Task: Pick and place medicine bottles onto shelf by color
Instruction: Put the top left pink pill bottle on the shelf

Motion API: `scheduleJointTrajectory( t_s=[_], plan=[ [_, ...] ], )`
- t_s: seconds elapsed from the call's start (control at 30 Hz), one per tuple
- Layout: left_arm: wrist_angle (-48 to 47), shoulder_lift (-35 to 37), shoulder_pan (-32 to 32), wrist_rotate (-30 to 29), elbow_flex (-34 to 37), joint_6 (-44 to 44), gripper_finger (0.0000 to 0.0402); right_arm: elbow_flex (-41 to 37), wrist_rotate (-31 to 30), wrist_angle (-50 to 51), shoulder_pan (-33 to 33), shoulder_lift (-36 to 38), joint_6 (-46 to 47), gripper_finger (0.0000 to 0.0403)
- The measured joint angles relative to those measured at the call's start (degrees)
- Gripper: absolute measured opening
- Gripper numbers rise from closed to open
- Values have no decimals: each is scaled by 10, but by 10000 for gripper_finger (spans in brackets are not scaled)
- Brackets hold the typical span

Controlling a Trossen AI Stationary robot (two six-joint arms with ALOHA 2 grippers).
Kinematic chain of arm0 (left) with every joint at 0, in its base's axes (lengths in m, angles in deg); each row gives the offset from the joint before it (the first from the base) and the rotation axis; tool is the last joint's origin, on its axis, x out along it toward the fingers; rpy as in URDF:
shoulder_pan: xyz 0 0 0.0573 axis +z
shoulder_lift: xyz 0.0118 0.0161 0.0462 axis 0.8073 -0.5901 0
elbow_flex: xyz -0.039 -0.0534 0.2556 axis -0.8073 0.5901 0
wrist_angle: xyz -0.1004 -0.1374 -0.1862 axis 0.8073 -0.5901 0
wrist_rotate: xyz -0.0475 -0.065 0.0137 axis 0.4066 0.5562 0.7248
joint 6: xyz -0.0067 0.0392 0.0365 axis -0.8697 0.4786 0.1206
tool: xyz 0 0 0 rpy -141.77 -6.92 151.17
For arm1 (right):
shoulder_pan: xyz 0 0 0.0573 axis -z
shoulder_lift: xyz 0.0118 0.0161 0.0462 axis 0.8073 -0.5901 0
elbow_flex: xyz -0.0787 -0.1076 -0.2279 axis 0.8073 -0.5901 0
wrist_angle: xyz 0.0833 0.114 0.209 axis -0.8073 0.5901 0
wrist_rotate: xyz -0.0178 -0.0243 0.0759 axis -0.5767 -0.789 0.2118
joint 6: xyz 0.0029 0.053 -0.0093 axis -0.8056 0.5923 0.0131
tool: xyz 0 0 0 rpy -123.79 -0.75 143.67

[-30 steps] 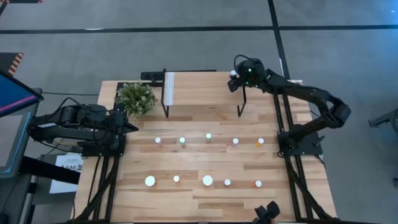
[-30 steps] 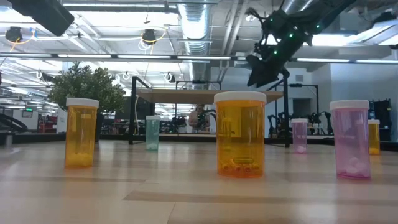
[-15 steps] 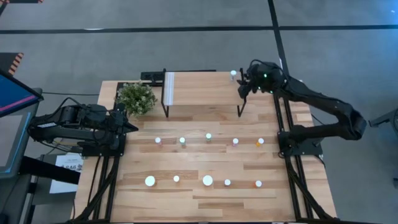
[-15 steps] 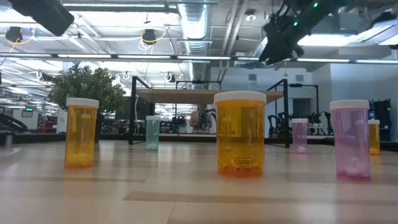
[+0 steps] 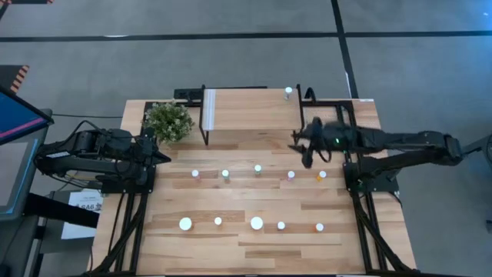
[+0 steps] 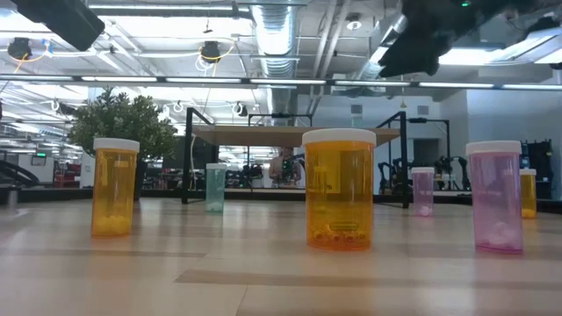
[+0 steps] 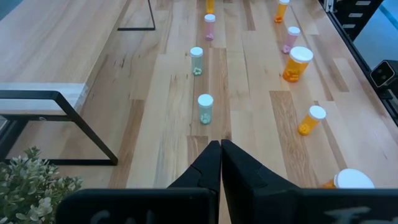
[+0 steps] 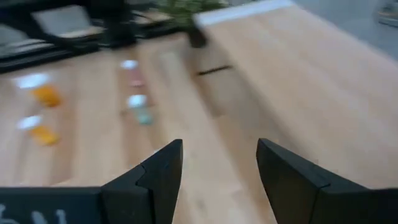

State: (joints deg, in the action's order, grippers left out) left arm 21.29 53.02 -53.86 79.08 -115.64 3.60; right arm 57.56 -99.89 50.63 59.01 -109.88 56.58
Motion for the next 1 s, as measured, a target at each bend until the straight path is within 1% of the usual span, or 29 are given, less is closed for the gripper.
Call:
scheduleJointTrajectory(
  t_s=[0.17, 0.3, 0.4, 0.6, 0.73, 0.83, 0.87, 0.9, 1.0],
  plan=[
    [0, 0, 0, 0, 0, 0, 0, -59, 0, -60, -88, 33, 12, 225],
    [0, 0, 0, 0, 0, 0, 0, -76, 0, -92, -147, 35, 16, 225],
    [0, 0, 0, 0, 0, 0, 0, -77, 0, -115, -173, 27, 16, 225],
    [0, 0, 0, 0, 0, 0, 0, -78, -1, -166, -184, -2, -45, 225],
    [0, 0, 0, 0, 0, 0, 0, -78, -1, -193, -179, -22, -50, 225],
    [0, 0, 0, 0, 0, 0, 0, -78, -1, -196, -168, -41, -50, 225],
    [0, 0, 0, -3, 0, 11, 0, -78, -1, -196, -163, -47, -50, 225],
    [0, 0, 0, -17, 0, 47, 0, -78, -1, -198, -158, -54, -46, 225],
    [1, 0, 0, -97, 0, 178, 0, -78, -1, -194, -145, -71, 16, 225]
  ],
)
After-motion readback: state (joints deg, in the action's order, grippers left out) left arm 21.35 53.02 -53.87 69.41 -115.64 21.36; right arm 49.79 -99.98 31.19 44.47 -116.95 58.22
